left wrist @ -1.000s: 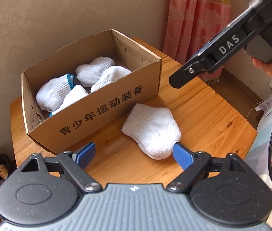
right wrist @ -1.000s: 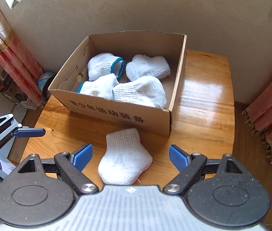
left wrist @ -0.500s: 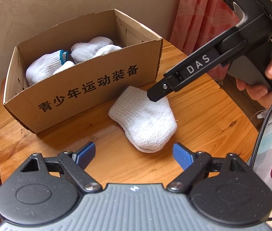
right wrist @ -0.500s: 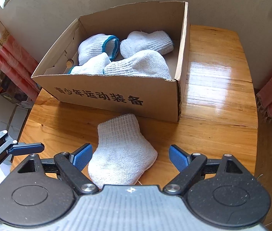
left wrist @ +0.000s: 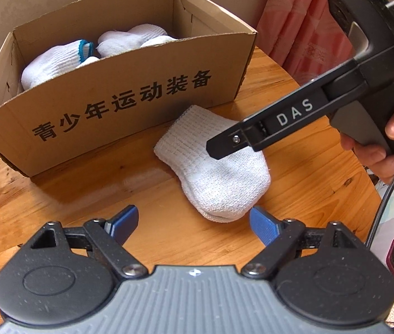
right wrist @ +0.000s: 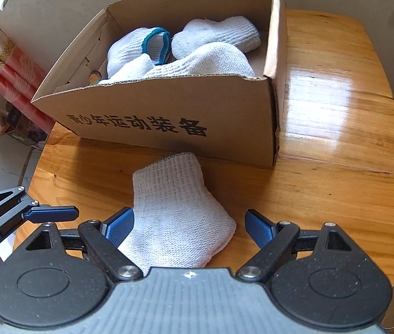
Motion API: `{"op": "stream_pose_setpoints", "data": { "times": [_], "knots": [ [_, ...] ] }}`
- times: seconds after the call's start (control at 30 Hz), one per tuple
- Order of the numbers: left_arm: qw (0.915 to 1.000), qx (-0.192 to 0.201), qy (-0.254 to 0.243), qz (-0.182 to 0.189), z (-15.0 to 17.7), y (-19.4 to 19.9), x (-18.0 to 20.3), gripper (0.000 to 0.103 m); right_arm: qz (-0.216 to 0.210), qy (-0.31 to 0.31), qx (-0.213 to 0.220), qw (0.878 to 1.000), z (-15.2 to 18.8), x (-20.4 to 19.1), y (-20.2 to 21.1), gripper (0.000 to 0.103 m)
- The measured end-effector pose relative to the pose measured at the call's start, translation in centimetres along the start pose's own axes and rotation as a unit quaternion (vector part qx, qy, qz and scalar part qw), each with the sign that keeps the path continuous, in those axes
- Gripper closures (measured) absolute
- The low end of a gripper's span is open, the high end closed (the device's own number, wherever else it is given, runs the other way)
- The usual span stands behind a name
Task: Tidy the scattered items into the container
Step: 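Lower both open tools onto the last white glove on the table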
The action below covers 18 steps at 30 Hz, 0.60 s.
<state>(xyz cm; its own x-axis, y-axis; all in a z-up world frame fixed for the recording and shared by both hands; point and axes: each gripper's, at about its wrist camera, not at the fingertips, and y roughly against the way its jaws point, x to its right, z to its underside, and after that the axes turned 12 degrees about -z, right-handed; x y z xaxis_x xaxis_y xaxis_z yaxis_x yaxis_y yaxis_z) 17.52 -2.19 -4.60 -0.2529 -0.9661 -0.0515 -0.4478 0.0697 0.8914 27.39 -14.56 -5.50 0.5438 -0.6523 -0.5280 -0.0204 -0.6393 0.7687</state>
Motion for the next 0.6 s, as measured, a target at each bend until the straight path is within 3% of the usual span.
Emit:
{"op": "stream_pose_setpoints", "data": {
  "times": [0.3, 0.6],
  "knots": [
    [0.9999, -0.011, 0.003, 0.011, 0.2, -0.9, -0.1, 0.016, -0.058, 0.013, -0.012, 0.998, -0.1, -0.8, -1.3, 0.013],
    [0.9998, -0.002, 0.009, 0.016, 0.2, -0.8, -0.9, 0.018, -0.034, -0.001, 0.008, 0.999, 0.7, -0.2, 0.6, 0.017]
  ]
}}
